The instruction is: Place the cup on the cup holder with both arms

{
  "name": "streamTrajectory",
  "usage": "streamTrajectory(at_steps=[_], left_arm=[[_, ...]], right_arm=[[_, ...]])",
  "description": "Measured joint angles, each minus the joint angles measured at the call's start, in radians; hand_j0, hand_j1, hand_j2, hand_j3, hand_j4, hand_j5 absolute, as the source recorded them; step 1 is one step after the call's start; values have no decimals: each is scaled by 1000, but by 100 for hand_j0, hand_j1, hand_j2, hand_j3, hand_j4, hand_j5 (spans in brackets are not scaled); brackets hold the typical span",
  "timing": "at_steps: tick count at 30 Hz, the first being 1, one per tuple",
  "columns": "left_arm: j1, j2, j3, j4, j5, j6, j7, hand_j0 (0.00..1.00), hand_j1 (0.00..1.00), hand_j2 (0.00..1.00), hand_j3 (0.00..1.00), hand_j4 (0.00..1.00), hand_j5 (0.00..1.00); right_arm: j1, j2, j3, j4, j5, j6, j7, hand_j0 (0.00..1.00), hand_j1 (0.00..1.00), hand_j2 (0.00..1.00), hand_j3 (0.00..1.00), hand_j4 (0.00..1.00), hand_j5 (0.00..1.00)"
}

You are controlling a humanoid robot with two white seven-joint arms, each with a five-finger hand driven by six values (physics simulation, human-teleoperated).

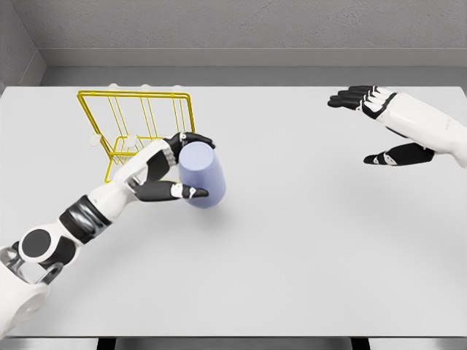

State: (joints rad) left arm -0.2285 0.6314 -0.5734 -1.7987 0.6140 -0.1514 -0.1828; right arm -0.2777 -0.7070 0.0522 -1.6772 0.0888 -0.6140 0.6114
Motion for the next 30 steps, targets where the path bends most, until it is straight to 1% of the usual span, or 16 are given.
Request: streamTrajectory(at_steps=[9, 17, 21, 30], left_arm=[[-12, 26, 2, -1, 22, -30, 0, 63, 63, 63, 63, 63, 63], [-14, 56, -2, -2, 28, -110, -1, 65, 65, 65, 65, 65, 65], [-49, 71, -2, -2, 39, -132, 0, 65, 65, 65, 65, 65, 65], [-86, 109, 4, -2, 65, -141, 0, 65, 65, 65, 65, 65, 65]], right_arm=[[0, -1, -1, 1, 0, 0, 0, 100, 100, 100, 100, 100, 100], [0, 0, -1, 1, 0, 0, 0, 100, 100, 100, 100, 100, 100], [0, 0, -1, 1, 0, 0, 0, 100, 100, 100, 100, 100, 100], [0, -1, -1, 1, 0, 0, 0, 100, 100, 100, 100, 100, 100]])
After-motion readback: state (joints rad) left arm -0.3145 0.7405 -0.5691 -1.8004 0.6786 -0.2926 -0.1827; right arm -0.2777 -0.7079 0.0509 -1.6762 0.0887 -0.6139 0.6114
